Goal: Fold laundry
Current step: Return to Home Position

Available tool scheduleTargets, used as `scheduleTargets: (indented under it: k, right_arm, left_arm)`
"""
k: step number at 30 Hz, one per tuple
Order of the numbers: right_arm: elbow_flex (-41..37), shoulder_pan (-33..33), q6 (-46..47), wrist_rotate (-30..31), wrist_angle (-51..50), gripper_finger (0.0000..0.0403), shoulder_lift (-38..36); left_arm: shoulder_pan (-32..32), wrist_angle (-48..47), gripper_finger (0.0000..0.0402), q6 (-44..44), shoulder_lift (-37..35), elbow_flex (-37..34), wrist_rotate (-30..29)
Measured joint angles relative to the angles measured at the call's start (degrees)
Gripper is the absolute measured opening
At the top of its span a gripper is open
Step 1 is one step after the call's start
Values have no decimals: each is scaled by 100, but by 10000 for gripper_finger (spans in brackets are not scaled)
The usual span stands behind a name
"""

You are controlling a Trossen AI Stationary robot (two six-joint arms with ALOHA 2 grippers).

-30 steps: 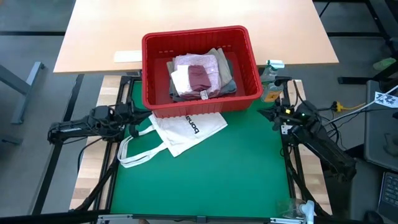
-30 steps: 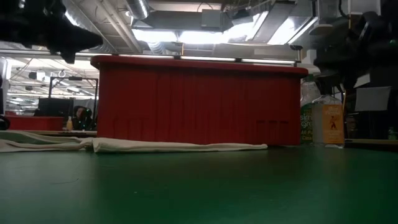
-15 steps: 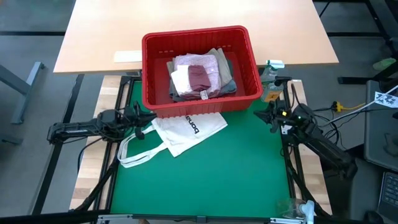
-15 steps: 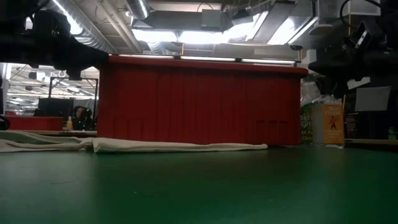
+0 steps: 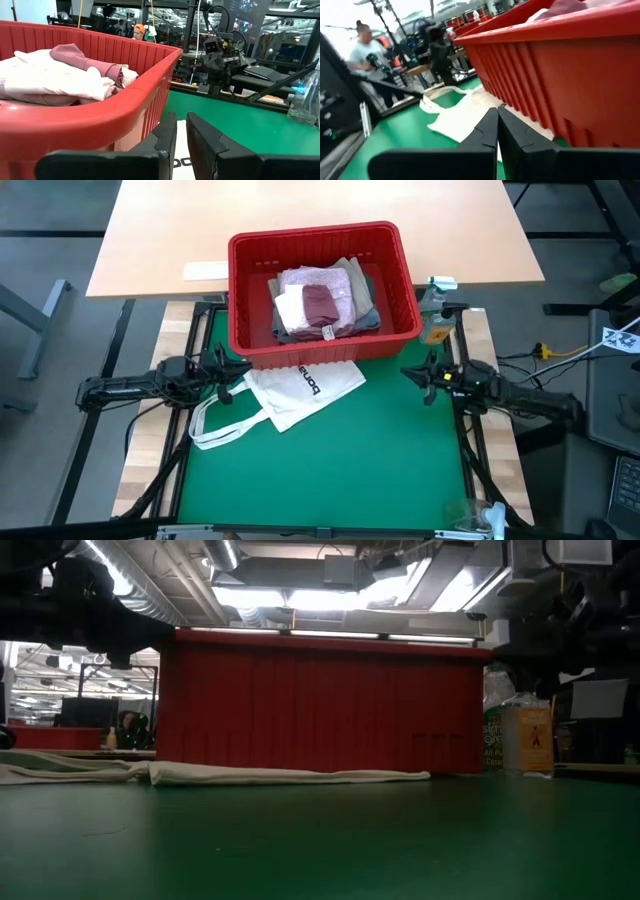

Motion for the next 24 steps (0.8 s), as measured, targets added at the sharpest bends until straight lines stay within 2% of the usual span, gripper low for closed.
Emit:
scheduleTargets:
  k: [7,10,16,24]
  right_arm:
    - [0,903,-483,843,126,5,486]
    - [0,1003,-494,828,118,5,652]
    - [-2,994,-491,412,79,5,750]
    - [-4,994,-489,369,81,5,750]
  left_arm:
    - [0,0,39,-2,0,-2,0]
    - [0,0,39,0,0,-2,-2]
    - [0,0,39,-2,0,-2,-2]
    - [0,0,39,-2,0,-2,-3]
